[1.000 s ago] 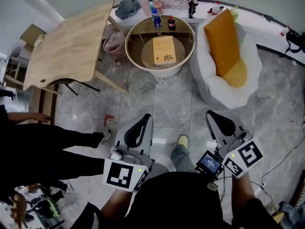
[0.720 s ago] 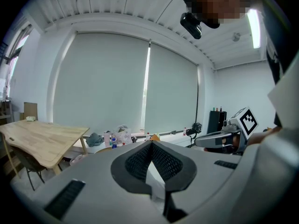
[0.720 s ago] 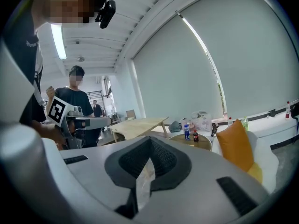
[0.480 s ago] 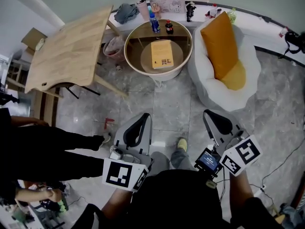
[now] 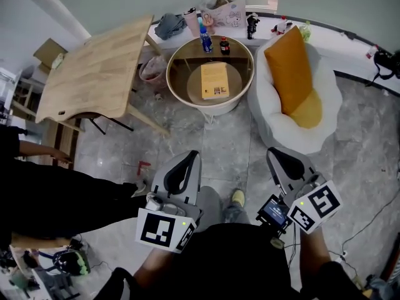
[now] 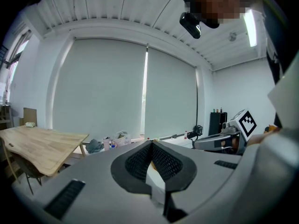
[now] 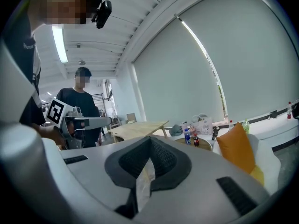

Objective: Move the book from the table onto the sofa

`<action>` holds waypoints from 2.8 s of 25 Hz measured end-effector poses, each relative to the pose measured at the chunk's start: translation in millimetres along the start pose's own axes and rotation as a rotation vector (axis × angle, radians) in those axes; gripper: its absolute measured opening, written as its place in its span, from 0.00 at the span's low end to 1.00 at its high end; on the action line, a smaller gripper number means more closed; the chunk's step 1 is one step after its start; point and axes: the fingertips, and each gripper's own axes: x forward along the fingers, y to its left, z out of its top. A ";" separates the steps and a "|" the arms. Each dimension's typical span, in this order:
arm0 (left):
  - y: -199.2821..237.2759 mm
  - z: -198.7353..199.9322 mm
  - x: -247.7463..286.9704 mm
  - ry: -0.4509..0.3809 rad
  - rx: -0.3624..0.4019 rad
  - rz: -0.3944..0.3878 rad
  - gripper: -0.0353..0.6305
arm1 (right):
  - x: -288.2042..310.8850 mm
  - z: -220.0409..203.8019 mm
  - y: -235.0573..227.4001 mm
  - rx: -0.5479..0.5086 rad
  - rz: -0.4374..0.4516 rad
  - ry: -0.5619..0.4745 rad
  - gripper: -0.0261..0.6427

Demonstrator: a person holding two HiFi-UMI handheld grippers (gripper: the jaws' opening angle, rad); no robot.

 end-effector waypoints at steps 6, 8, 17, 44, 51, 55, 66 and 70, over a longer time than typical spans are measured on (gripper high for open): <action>-4.0 9.3 -0.6 -0.019 0.017 -0.006 0.07 | -3.0 7.3 -0.3 -0.009 -0.003 -0.015 0.06; -5.2 12.2 -1.8 -0.026 0.021 -0.003 0.07 | -4.3 8.6 -0.3 -0.008 -0.001 -0.024 0.06; -12.4 15.7 -7.1 -0.045 0.033 -0.008 0.07 | -10.9 17.5 5.3 -0.043 -0.007 -0.045 0.06; 49.0 24.3 52.9 -0.074 0.007 -0.021 0.07 | 62.4 49.0 -26.7 -0.102 -0.031 -0.030 0.06; 79.5 23.5 89.3 -0.056 -0.017 -0.031 0.07 | 103.7 58.8 -47.5 -0.103 -0.028 0.002 0.06; 100.4 25.7 113.6 -0.048 -0.035 -0.034 0.07 | 129.0 64.4 -59.7 -0.104 -0.031 0.029 0.06; 154.2 41.4 169.9 -0.035 -0.054 -0.055 0.07 | 189.5 86.8 -93.1 -0.085 -0.055 0.055 0.06; 169.6 41.5 183.1 -0.024 -0.055 -0.067 0.07 | 206.3 91.7 -99.6 -0.081 -0.067 0.065 0.06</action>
